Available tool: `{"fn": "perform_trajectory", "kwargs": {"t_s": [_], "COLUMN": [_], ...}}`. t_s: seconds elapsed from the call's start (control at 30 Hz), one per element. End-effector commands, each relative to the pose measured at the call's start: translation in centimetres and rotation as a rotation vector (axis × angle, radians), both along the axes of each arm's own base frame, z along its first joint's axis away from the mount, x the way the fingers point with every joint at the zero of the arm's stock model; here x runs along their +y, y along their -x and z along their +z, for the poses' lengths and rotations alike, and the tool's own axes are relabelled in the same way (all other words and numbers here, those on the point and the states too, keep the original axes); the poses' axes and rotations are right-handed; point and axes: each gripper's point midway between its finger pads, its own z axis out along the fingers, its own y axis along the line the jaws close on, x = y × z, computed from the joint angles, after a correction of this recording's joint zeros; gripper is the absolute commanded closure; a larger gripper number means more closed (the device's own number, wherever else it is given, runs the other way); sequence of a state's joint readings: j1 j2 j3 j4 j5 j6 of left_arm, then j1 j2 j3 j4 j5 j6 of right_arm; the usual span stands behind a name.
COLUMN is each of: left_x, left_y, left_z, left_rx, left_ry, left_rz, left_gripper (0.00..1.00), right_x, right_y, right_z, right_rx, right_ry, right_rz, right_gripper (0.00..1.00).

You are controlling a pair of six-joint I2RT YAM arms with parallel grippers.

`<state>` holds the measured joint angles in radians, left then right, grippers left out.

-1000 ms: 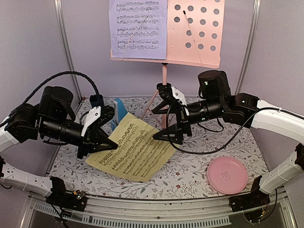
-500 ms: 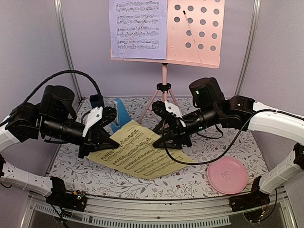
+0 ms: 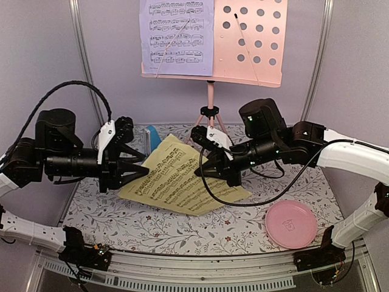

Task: Set up the instrument practice props

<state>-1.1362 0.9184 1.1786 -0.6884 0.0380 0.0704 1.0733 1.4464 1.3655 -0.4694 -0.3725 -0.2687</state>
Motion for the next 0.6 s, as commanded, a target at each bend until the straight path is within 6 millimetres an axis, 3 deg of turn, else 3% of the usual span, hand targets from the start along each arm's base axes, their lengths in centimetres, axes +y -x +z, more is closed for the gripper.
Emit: {"fn": "perform_trajectory", "kwargs": {"t_s": [0.0, 0.1, 0.2, 0.37, 0.57], "left_x": [2.3, 3.7, 4.0, 1.6, -0.8], "left_y": [-1.9, -2.5, -3.3, -4.6, -4.7], "left_z": [5.0, 7.1, 8.7, 11.3, 11.0], "left_rx": [-0.098, -0.136, -0.159, -0.196, -0.223], "left_ry": [0.235, 0.362, 0.414, 0.48, 0.487], "left_rz": [0.177, 0.248, 0.294, 0.308, 0.236], "left_gripper": [0.52, 0.5, 0.49, 0.42, 0.25], "right_x": [-1.1, -2.6, -4.9, -8.7, -10.8], "right_y": [-0.9, -1.5, -2.4, -3.3, -1.7], "right_z": [5.6, 9.0, 12.6, 17.4, 20.9], "right_rx": [-0.06, -0.089, -0.111, -0.156, -0.169], "right_ry": [-0.142, -0.234, -0.336, -0.48, -0.583], "right_rz": [-0.102, -0.16, -0.241, -0.344, -0.312], "right_gripper": [1.0, 1.0, 1.0, 1.0, 1.0]}}
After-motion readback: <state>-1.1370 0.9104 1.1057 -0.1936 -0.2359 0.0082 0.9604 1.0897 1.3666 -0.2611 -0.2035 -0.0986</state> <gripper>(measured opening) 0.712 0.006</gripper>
